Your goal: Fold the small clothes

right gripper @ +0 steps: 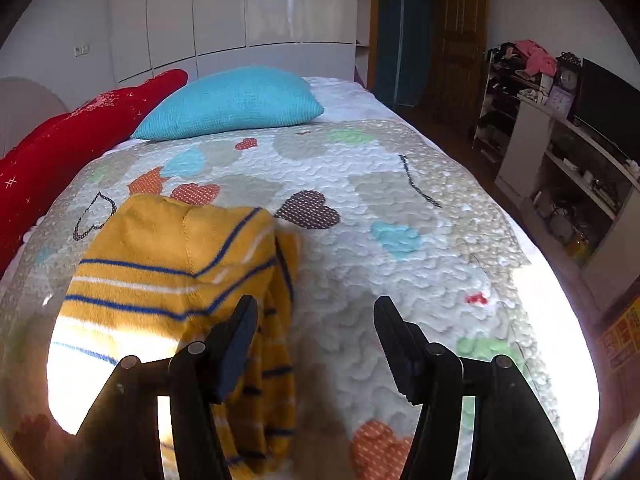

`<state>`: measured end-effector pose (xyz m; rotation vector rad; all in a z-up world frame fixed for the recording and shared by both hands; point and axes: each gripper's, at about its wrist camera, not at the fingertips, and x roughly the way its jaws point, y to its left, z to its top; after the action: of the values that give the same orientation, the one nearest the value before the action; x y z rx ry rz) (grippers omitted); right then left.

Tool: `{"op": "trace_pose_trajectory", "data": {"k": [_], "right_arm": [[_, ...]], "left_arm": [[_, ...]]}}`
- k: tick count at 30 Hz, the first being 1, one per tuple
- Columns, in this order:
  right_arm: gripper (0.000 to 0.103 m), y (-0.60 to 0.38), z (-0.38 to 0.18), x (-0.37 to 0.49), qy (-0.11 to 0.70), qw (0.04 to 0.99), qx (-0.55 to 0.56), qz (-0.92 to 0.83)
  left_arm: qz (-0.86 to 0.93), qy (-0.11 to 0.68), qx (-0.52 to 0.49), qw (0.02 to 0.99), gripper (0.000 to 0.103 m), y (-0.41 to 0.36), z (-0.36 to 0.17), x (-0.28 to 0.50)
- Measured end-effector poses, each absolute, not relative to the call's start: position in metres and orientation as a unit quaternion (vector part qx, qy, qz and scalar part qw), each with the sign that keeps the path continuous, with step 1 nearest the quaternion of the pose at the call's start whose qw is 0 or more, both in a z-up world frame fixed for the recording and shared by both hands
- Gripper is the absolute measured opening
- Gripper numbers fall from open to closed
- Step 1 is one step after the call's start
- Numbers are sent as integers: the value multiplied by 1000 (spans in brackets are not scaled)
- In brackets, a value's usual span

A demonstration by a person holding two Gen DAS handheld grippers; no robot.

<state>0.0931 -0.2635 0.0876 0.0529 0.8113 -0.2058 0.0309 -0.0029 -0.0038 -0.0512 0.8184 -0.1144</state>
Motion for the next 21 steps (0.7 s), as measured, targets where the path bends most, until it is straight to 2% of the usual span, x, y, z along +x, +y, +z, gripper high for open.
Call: {"op": "trace_pose_trajectory", "data": {"k": [7,16,21], "right_arm": [[67,-296,79,-11,399,905,91,-116],[68,-292,87,-73,371,915,112,-115],[73,-269,106,-85,347,929,79,-101]], "left_arm": [[-10,376,-64,924,103,13,29,6],[57,189,-43,979,103,12,136,-75],[-70,219,-31,973,103,-9,153,-78]]}}
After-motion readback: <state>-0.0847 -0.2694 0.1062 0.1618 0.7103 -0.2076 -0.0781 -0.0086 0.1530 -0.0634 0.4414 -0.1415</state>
